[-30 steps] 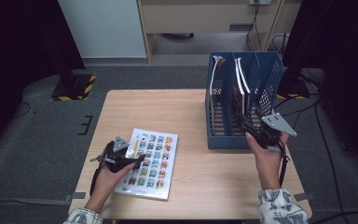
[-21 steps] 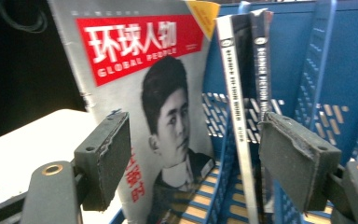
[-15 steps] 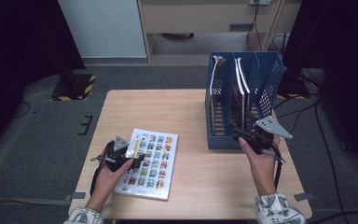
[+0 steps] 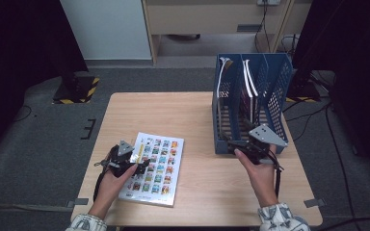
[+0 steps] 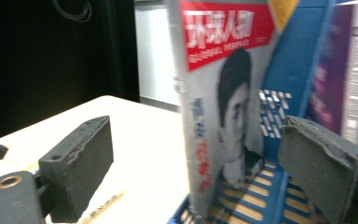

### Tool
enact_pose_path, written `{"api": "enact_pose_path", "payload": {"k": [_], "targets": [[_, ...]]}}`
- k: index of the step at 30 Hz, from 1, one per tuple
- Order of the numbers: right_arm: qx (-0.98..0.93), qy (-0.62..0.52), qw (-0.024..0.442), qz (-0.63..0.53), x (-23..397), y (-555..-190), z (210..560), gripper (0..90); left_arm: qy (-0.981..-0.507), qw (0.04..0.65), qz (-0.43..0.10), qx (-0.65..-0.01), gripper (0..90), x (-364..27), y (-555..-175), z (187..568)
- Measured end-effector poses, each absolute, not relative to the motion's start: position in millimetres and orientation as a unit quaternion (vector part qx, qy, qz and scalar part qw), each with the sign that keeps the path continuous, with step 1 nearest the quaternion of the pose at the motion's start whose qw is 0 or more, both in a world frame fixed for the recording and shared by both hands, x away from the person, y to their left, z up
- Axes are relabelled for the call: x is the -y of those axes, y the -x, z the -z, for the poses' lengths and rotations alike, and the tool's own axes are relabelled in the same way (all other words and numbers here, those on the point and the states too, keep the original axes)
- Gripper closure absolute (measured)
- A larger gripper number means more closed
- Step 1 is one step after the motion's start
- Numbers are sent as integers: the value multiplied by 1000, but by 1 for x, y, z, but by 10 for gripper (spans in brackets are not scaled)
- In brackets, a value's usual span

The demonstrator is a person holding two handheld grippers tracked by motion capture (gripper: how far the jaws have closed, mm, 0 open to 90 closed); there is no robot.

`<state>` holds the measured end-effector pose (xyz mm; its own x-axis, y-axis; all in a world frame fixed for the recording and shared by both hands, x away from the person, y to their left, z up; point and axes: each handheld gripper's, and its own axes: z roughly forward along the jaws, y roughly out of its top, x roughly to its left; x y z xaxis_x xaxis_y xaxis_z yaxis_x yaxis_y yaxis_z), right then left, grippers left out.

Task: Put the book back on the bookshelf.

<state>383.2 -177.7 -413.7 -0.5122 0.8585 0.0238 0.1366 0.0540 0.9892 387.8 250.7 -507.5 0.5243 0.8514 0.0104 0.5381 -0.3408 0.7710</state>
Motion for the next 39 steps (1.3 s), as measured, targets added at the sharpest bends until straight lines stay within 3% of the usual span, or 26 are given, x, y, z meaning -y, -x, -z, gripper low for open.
{"api": "enact_pose_path", "payload": {"k": [5,17,27,33,39], "targets": [[-661,-367,313,-575,159,-379,414,76,-793,369,-210,-438,43,-251,-388,508],[-685,-330,317,-567,128,-369,424,117,-795,367,-209,-435,44,-250,-388,509],[-738,-295,288,-535,91,-368,442,114,-793,368,-210,-438,53,-253,-388,509],[-756,-288,265,-525,74,-373,453,175,-789,368,-212,-444,61,-257,-389,509],[-774,-285,237,-513,59,-380,465,179,-789,362,-214,-449,67,-259,-391,510]]}}
